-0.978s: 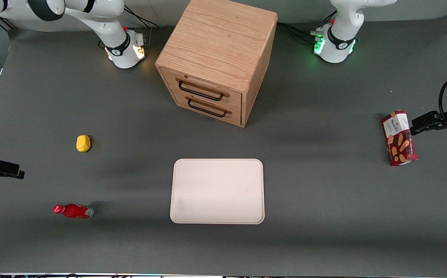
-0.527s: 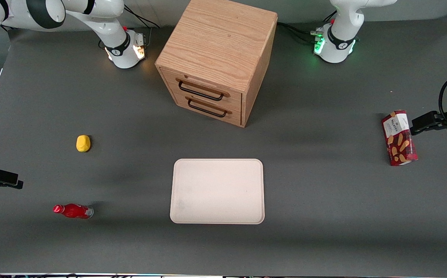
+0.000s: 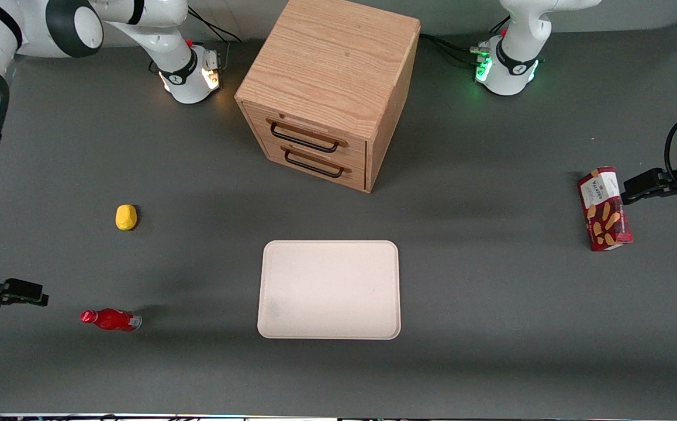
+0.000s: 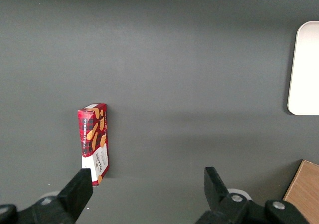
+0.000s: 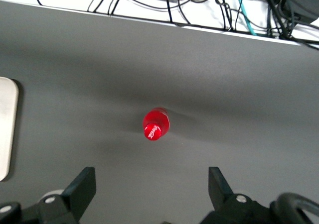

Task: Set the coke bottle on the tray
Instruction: 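Lower the open right gripper over the red Coca-Cola bottle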

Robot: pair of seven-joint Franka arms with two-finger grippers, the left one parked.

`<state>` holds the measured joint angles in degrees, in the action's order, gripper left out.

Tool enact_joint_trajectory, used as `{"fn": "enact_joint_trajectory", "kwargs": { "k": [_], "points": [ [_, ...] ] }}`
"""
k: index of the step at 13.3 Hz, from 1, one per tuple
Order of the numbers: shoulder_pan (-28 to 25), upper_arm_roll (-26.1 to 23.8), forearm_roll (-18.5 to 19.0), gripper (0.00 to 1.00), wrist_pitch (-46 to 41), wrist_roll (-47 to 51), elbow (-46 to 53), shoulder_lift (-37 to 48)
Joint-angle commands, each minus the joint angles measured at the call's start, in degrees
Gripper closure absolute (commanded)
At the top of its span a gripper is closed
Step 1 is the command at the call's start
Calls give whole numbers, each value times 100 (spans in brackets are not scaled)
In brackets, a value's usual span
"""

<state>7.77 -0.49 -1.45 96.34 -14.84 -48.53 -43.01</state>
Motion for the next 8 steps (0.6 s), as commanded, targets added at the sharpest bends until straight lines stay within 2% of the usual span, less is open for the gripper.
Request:
{"fn": "enact_joint_trajectory", "kwargs": {
  "k": [1, 5, 8],
  "points": [
    [49, -48, 14, 0, 104, -142, 178, -330],
    [40, -39, 31, 0, 323, -151, -243, -472],
    [5, -39, 49, 0, 946, -151, -753, -463]
  ]
}}
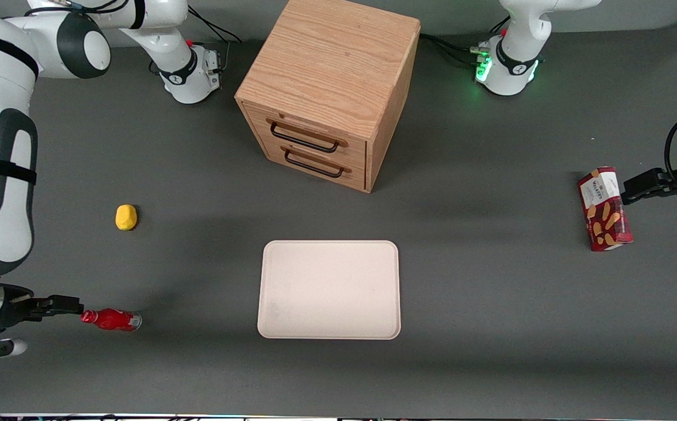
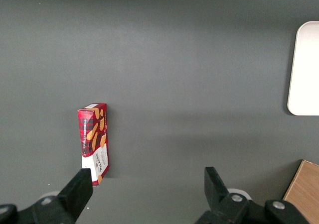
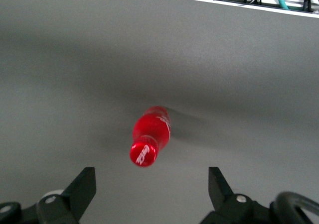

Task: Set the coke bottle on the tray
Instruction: 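Lower the open right gripper over the red Coca-Cola bottle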

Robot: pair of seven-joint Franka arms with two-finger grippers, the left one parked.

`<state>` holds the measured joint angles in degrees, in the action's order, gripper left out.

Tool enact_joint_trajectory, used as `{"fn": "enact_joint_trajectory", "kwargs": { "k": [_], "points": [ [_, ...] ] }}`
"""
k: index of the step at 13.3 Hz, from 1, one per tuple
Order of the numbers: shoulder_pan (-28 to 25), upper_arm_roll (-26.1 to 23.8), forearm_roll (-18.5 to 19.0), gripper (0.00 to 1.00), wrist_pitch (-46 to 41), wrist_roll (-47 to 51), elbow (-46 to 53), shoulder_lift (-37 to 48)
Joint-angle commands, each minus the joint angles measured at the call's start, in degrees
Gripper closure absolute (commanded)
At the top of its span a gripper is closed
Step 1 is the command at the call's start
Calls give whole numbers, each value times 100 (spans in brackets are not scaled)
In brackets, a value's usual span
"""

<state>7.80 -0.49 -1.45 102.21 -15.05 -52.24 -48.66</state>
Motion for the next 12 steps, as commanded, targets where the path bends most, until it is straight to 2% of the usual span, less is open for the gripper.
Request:
{"fn": "enact_joint_trajectory", "kwargs": {
  "k": [1, 7, 12],
  "points": [
    [-7, -39, 57, 0, 544, -121, -514, 102],
    [-33, -48, 31, 0, 1169, -86, -884, 84],
    [-33, -48, -4, 0, 1205, -60, -963, 49]
  ]
}}
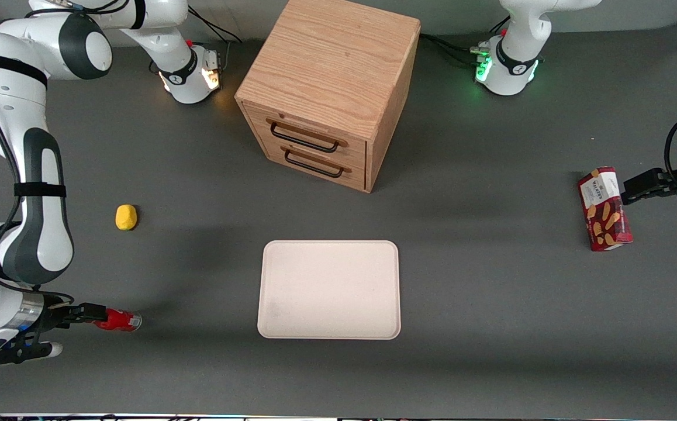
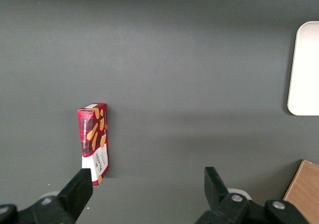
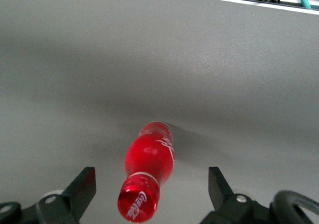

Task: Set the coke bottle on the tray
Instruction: 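Lower the open right gripper over the red Coca-Cola bottle, then close the right gripper around the bottle's body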

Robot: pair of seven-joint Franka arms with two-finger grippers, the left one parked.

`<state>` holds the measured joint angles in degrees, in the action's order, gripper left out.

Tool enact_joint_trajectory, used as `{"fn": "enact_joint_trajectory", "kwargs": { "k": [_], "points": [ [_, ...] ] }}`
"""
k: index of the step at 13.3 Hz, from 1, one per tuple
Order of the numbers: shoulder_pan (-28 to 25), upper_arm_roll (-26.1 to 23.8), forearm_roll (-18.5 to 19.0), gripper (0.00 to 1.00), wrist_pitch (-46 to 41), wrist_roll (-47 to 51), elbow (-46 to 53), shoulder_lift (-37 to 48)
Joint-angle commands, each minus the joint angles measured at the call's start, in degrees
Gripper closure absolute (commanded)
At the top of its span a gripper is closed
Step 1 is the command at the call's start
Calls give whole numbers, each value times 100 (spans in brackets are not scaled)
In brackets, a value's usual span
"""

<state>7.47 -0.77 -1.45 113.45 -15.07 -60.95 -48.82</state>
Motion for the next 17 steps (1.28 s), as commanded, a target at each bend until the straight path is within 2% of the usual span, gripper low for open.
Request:
{"fn": "enact_joint_trajectory", "kwargs": {
  "k": [1, 2, 4, 5, 6, 7, 8, 14, 17],
  "points": [
    [0, -20, -4, 0, 81, -57, -93, 74],
    [0, -20, -4, 0, 81, -57, -93, 74],
    [0, -20, 31, 36, 72, -92, -84, 74],
    [0, -20, 40, 48, 72, -93, -84, 83],
    [0, -20, 49, 65, 63, -101, -84, 92],
    [0, -20, 66, 91, 46, -110, -84, 92],
    [0, -20, 66, 100, 45, -110, -84, 101],
    [0, -28, 198, 100, -42, -119, -75, 153],
    [0, -46, 374, 100, -604, -119, -5, 407]
  ]
}}
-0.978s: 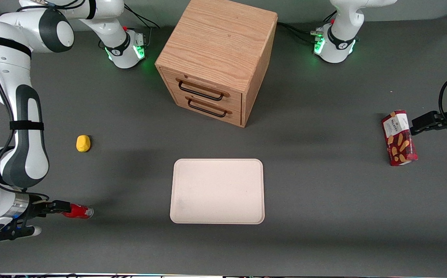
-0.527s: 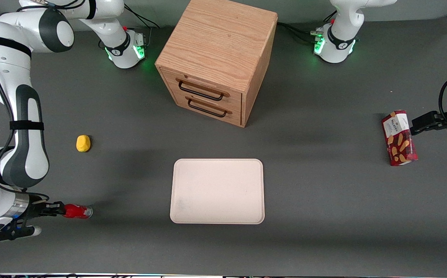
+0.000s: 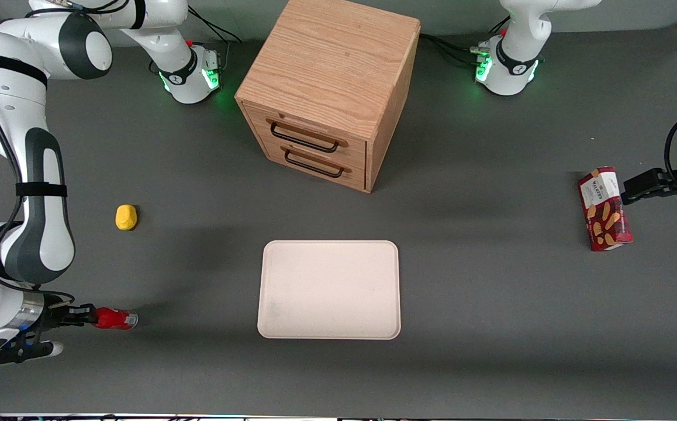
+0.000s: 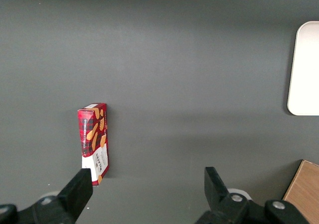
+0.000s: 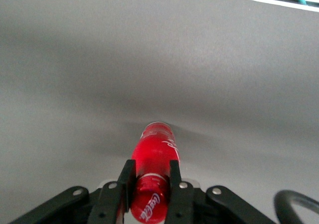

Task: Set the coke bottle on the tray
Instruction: 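Close the right gripper around the bottle's body, then lift the bottle and carry it over the white tray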

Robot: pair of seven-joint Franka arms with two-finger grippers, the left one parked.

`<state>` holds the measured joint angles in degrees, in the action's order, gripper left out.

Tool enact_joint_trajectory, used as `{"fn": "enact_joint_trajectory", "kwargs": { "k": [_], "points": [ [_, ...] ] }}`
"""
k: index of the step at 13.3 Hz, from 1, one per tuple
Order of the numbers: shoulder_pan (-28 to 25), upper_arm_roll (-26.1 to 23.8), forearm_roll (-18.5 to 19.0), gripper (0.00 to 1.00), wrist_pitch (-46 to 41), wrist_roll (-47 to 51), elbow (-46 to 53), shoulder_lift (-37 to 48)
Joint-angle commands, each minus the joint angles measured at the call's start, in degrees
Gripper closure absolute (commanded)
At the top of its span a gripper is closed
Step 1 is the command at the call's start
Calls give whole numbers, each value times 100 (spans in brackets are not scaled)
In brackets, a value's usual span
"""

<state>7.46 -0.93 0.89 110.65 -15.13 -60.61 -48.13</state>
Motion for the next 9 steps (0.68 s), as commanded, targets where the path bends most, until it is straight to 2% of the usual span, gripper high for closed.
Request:
{"fn": "enact_joint_trajectory", "kwargs": {
  "k": [1, 9],
  "points": [
    [1, -22, 148, 100, -455, -113, -39, 487],
    [27, 5, 148, 100, -1703, -816, -65, 2095]
  ]
}}
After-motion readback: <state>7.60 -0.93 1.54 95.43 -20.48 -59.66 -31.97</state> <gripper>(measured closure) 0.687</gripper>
